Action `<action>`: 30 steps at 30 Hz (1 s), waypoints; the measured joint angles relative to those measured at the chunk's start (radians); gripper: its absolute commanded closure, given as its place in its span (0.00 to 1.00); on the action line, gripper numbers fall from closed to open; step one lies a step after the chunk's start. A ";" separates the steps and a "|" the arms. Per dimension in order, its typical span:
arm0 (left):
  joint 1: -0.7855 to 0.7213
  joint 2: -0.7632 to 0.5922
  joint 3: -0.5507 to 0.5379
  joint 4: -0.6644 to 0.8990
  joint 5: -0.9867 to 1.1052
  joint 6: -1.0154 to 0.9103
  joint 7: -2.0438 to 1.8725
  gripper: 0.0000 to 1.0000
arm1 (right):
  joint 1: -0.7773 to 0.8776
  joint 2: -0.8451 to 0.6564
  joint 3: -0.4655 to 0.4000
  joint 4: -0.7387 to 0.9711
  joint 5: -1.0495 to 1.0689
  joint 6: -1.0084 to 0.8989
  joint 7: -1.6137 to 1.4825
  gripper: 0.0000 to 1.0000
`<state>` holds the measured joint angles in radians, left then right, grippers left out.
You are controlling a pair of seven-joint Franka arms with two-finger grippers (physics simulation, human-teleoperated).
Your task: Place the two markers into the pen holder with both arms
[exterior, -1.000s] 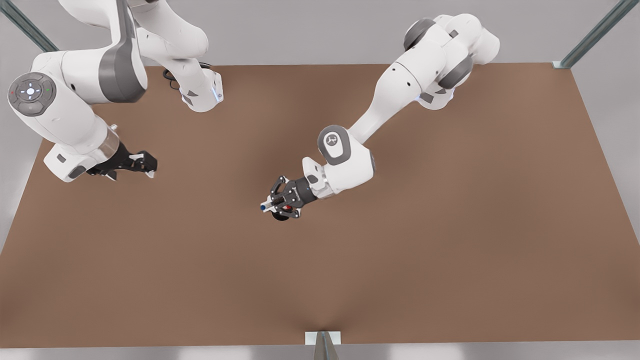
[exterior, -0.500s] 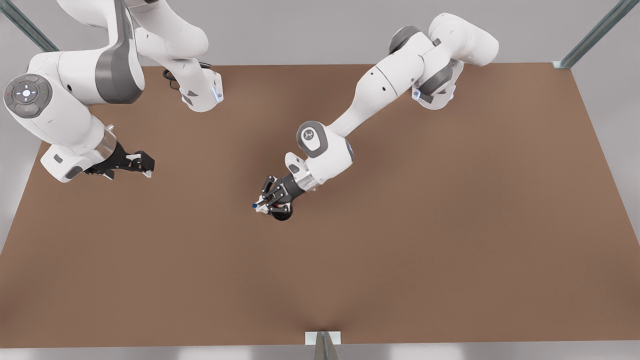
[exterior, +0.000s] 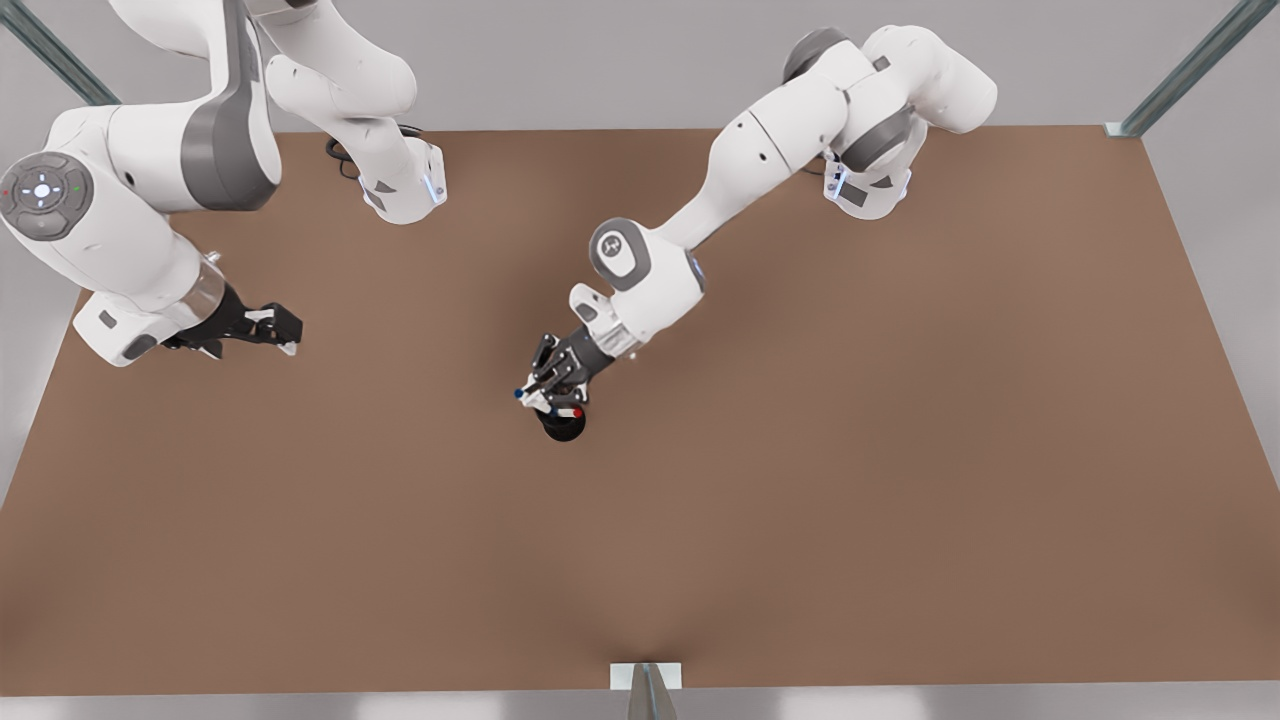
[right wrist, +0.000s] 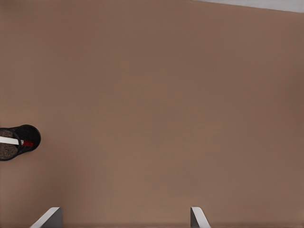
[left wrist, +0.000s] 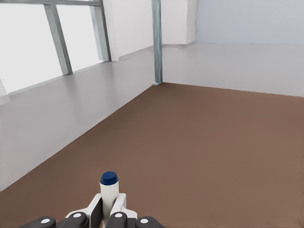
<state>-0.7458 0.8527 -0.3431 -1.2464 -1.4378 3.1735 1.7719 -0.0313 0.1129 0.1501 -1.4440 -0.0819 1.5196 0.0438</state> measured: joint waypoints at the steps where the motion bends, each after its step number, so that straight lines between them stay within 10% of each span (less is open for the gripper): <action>1: 0.000 0.000 0.000 -0.005 0.000 0.005 0.003 0.79 | 0.000 0.000 0.000 0.000 0.000 0.000 -0.001 0.00; 30: -0.039 -0.013 0.002 -0.101 -0.030 0.050 0.051 0.79 | -0.013 0.003 -0.002 0.000 0.001 -0.014 -0.012 0.00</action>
<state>-0.7846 0.8402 -0.3407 -1.3479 -1.4674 3.2240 1.8229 -0.0438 0.1160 0.1483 -1.4437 -0.0804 1.5053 0.0317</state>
